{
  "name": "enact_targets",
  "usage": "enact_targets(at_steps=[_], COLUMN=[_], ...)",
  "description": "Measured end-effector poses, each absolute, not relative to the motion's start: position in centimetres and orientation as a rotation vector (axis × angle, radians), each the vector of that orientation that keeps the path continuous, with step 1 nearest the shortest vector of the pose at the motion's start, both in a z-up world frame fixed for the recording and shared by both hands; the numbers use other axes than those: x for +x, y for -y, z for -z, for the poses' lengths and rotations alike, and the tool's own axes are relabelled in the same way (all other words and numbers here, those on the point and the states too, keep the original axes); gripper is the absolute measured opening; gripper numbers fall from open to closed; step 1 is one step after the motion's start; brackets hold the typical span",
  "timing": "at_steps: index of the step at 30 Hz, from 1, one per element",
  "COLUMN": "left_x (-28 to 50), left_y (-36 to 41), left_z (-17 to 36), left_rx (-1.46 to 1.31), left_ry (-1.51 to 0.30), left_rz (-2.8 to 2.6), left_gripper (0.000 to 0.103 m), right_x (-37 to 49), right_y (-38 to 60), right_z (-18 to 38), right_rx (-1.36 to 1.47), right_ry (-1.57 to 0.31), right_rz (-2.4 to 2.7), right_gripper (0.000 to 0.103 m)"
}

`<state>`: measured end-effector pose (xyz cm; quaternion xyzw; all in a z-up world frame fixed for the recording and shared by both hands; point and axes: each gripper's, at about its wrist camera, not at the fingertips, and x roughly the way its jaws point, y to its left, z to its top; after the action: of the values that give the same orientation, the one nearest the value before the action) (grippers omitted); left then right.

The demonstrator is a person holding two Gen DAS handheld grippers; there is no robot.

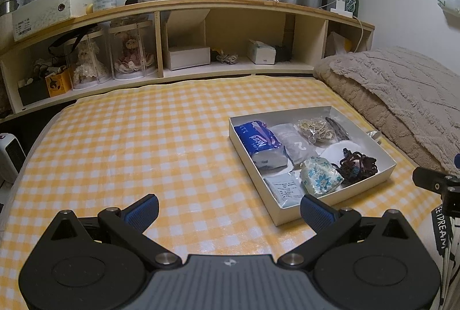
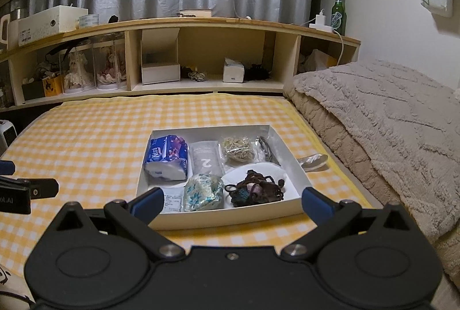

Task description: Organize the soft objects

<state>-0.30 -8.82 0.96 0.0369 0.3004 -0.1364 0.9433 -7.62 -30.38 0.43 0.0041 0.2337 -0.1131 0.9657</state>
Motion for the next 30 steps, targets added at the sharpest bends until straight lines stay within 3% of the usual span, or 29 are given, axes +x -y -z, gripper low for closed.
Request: enact_targets(at_steps=[30], left_x=[-0.40], left_y=[8.70], left_z=[-1.03], left_rx=[0.074], left_ry=[-0.612], left_rz=[0.274], left_gripper=[0.103], right_x=[-7.64], right_y=[30.70], right_z=[-0.68], right_rx=[0.016], right_ry=[-0.469], right_rz=[0.227], right_gripper=[0.103])
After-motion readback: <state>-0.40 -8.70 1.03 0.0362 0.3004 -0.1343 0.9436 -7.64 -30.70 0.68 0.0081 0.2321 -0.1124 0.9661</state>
